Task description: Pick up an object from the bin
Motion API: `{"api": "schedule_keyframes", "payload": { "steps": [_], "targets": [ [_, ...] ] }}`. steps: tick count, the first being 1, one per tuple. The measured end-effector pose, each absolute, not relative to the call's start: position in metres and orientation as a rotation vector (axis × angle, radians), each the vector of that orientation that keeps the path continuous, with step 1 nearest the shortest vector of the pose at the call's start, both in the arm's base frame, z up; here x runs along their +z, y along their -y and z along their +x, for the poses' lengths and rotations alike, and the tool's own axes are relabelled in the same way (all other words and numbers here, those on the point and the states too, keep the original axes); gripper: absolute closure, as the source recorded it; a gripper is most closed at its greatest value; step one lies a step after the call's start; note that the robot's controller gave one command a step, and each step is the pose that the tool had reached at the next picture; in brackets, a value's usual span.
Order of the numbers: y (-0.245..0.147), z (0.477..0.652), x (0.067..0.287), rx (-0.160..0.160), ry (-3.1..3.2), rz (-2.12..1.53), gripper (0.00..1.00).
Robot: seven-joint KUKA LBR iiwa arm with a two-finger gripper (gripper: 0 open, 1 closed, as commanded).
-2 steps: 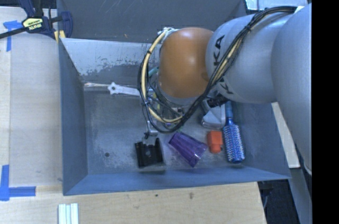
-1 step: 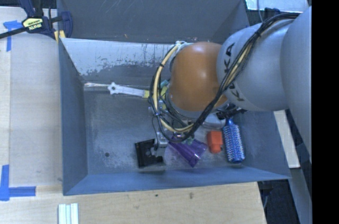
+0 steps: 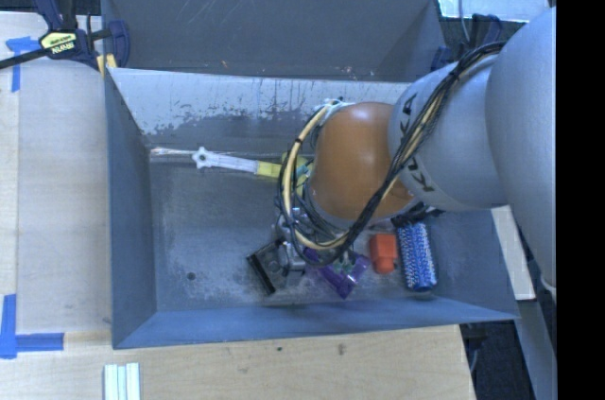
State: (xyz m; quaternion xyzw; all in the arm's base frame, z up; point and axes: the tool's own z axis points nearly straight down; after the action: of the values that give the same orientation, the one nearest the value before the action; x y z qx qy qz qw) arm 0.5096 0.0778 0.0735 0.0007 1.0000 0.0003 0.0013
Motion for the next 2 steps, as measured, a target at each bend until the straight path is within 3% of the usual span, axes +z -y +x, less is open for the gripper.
{"api": "schedule_keyframes", "payload": {
  "steps": [2],
  "targets": [
    [-0.0800,0.5082,0.0752,-0.002,-3.136,0.005,1.00]
  ]
}}
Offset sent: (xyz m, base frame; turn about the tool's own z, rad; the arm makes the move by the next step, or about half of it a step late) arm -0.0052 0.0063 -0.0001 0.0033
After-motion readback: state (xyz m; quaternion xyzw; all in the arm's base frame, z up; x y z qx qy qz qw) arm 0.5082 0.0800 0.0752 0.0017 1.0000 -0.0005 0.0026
